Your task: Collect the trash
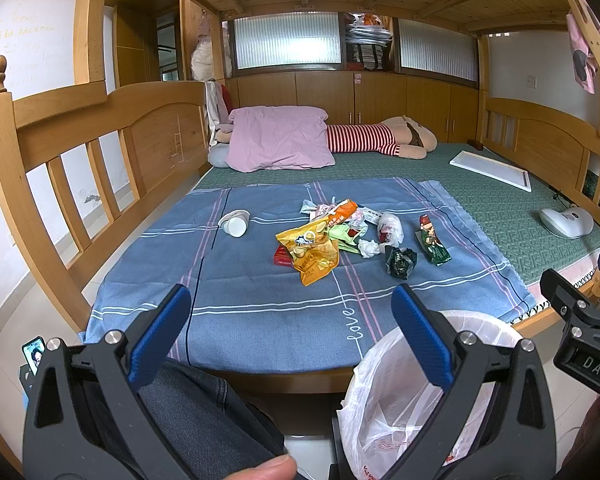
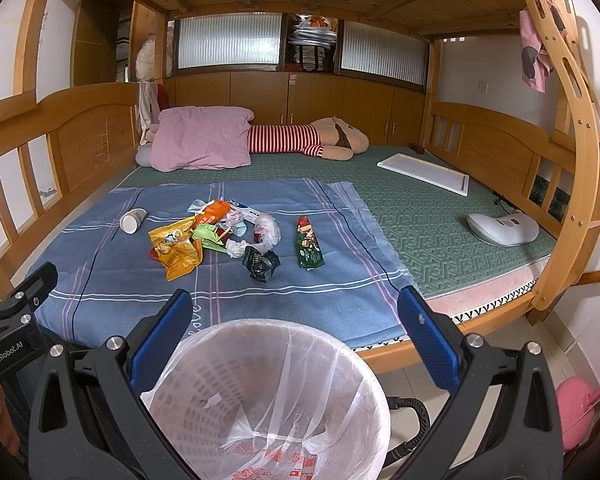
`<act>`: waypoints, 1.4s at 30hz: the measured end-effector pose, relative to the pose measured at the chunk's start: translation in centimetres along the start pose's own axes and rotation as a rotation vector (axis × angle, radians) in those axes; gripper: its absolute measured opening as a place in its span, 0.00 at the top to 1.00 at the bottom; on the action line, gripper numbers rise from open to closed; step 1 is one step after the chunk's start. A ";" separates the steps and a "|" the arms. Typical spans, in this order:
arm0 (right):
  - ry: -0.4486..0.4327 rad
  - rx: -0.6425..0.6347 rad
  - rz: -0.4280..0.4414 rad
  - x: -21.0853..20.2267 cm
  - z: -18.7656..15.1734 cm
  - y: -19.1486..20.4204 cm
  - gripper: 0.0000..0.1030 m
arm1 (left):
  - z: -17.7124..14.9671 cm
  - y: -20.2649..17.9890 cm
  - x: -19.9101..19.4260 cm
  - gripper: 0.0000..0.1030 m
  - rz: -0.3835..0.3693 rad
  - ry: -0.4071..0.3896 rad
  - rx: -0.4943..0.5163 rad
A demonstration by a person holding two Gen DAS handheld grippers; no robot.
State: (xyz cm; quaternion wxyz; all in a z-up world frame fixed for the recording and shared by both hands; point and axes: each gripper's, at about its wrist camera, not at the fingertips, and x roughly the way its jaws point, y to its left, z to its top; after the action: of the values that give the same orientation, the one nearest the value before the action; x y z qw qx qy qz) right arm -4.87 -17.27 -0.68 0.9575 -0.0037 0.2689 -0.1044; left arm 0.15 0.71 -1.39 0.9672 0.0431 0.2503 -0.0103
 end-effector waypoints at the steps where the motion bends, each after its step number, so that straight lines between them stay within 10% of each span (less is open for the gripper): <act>1: 0.000 0.001 0.001 0.0 0.0 0.0 0.03 | 0.0 0.0 0.0 0.03 0.001 0.000 0.000; 42: 0.023 0.064 -0.005 2.4 0.8 0.8 0.03 | -1.8 2.1 4.0 0.03 -0.054 0.113 0.010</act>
State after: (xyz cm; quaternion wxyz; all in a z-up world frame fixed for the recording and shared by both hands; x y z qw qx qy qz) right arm -2.25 -17.06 -1.26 0.9537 0.0277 0.2766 -0.1152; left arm 2.86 3.00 -4.70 0.9506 0.0416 0.3056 -0.0351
